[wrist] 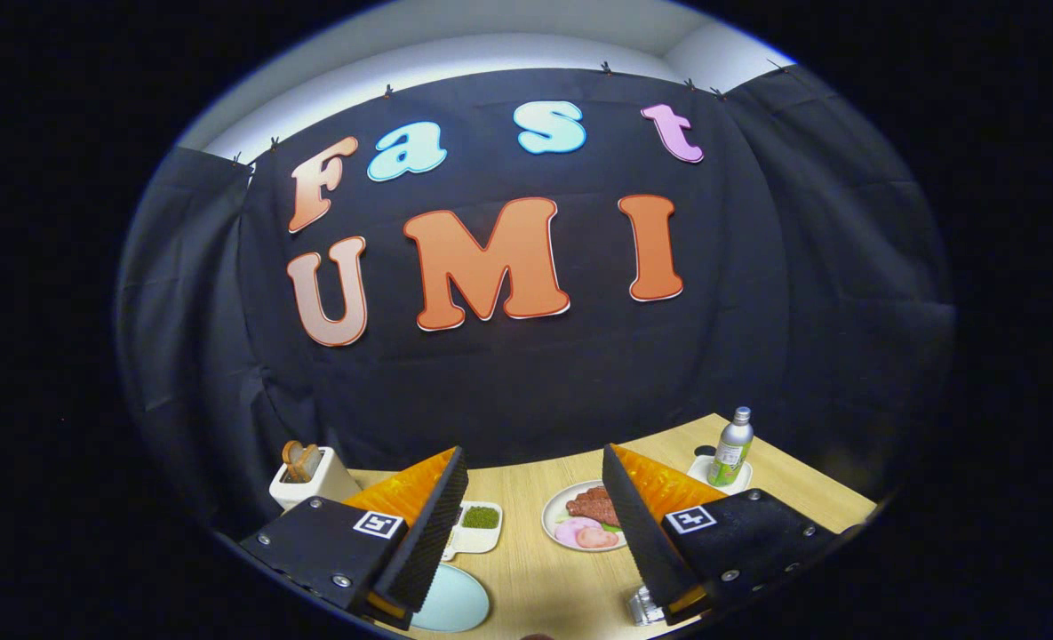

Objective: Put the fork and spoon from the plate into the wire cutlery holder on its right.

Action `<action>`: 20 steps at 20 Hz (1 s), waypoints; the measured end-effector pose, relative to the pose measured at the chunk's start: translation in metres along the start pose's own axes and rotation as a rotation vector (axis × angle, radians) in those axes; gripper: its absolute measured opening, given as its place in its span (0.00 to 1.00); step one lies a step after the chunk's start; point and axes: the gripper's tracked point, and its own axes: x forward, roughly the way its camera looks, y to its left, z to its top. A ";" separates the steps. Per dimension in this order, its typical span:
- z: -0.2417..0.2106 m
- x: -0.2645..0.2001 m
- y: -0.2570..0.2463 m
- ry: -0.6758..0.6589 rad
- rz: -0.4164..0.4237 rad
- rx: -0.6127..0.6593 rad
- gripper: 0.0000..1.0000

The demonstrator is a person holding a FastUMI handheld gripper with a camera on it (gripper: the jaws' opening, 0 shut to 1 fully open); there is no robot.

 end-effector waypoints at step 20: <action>-0.241 0.010 0.183 0.757 0.264 -0.077 0.94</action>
